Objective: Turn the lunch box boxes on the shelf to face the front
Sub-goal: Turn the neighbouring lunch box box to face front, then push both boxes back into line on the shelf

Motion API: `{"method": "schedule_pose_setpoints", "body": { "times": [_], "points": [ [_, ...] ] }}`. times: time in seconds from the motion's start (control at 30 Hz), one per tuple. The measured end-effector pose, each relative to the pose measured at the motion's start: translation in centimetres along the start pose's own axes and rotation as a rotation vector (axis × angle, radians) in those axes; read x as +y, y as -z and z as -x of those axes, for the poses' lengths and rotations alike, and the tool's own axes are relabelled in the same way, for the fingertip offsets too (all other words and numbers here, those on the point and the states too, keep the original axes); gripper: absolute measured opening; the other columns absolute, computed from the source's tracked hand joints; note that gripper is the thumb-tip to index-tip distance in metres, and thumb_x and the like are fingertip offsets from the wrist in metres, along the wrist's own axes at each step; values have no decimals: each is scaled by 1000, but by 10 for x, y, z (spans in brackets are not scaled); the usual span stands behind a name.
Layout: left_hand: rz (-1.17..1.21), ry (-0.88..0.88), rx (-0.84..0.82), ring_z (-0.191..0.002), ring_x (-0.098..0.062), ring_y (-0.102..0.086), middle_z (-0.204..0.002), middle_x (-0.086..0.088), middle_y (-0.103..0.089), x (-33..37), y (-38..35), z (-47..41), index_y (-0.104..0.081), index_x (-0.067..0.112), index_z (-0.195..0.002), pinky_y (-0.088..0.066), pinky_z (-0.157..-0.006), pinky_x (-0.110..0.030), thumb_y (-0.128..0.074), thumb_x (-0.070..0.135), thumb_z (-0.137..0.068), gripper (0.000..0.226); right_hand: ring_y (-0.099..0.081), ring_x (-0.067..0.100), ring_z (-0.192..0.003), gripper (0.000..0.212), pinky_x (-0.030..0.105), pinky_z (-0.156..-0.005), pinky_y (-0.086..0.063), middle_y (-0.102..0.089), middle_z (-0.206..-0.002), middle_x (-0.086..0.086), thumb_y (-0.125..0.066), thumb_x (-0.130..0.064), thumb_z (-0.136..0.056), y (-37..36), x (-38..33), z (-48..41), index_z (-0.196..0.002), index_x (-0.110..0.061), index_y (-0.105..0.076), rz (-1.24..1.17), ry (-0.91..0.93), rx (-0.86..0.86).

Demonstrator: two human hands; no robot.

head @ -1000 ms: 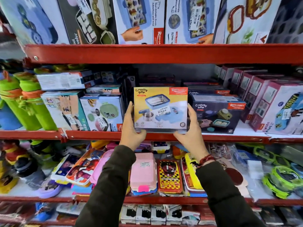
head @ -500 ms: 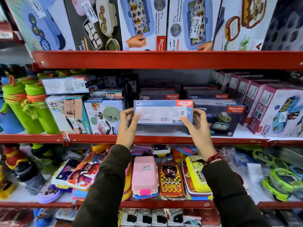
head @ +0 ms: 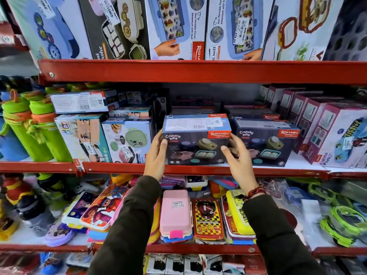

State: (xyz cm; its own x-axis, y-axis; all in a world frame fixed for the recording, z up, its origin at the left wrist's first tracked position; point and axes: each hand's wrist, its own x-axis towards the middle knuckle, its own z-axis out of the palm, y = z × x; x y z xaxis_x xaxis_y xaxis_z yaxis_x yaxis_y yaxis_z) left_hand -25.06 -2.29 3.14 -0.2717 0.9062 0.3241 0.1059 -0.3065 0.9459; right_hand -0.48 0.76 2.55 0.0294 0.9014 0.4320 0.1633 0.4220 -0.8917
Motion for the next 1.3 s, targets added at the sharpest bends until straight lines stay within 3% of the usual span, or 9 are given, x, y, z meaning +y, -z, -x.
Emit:
{"method": "schedule_pose_setpoints", "body": {
  "times": [0.07, 0.2, 0.33, 0.43, 0.63, 0.83, 0.97, 1.1, 1.3],
  "points": [
    [-14, 11, 29, -135, -22, -57, -146, -7, -57, -1, -4, -4, -45, 31, -142, -45, -117, -46, -43, 38, -108, 35, -60, 5, -121, 39, 10, -97, -49, -62, -139, -2, -62, -19, -100, -4, 1, 1, -137, -27, -53, 3, -9, 44],
    [-110, 28, 55, -118, -16, -59, -134, -5, -59, -2, -12, -10, -45, 19, -142, -49, -98, -13, -37, 30, -111, 34, -64, 14, -118, 38, 10, -91, -48, -67, -134, 4, -64, -20, -100, -13, 11, 0, -136, -17, -55, 42, -36, 97],
    [-153, 82, 34, -146, -26, -45, -157, -9, -50, -9, -15, -14, -39, 18, -156, -33, -126, -43, -35, 34, -111, 48, -62, 15, -119, 40, 33, -105, -52, -68, -131, 6, -61, -14, -100, -21, 18, -1, -140, -14, -56, 118, -54, 136],
    [-141, 139, 17, -153, -24, -35, -165, -7, -39, -5, -17, -13, -31, 20, -160, -24, -127, -35, -34, 38, -111, 53, -63, 19, -127, 44, 37, -109, -52, -67, -137, 11, -58, -8, -101, -24, 21, -2, -144, -15, -54, 157, -53, 139],
    [-75, 158, -3, -153, -22, -34, -166, -4, -38, -5, -17, -14, -30, 24, -161, -22, -130, -42, -36, 61, -103, 68, -58, 19, -132, 57, 34, -112, -47, -62, -144, 8, -56, 1, -97, -26, 16, -2, -150, -16, -47, 149, -127, 86],
    [153, 256, -2, -153, -20, -37, -166, 3, -40, -11, -17, -14, -34, 39, -157, -22, -130, -52, -35, 100, -71, 106, -32, 14, -154, 64, 43, -129, -23, -36, -167, -5, -46, -53, -101, -32, 9, 2, -159, -30, -32, -84, -226, 48],
    [201, 288, -2, -154, -21, -34, -166, 0, -39, 2, -19, -10, -31, 33, -160, -17, -131, -52, -16, 86, -88, 91, -28, 12, -156, 108, 47, -131, -19, -34, -168, -10, -35, -99, -69, -33, 7, -1, -159, -38, -32, -181, -319, -5],
    [188, 261, 14, -149, -18, -38, -162, -1, -43, 2, -16, -6, -33, 28, -159, -21, -128, -43, -9, 63, -103, 70, -27, 20, -156, 104, 50, -130, -20, -32, -169, -5, -31, -92, -70, -28, 4, 4, -158, -37, -34, -234, -322, -20],
    [160, 205, -19, -136, -13, -52, -145, 6, -56, 4, -11, 2, -42, 30, -154, -31, -125, -39, -23, 65, -102, 65, -36, 15, -152, 104, 49, -129, -24, -39, -165, -9, -40, -97, -70, -25, 6, 10, -156, -38, -39, -211, -292, -32]
  ]
}}
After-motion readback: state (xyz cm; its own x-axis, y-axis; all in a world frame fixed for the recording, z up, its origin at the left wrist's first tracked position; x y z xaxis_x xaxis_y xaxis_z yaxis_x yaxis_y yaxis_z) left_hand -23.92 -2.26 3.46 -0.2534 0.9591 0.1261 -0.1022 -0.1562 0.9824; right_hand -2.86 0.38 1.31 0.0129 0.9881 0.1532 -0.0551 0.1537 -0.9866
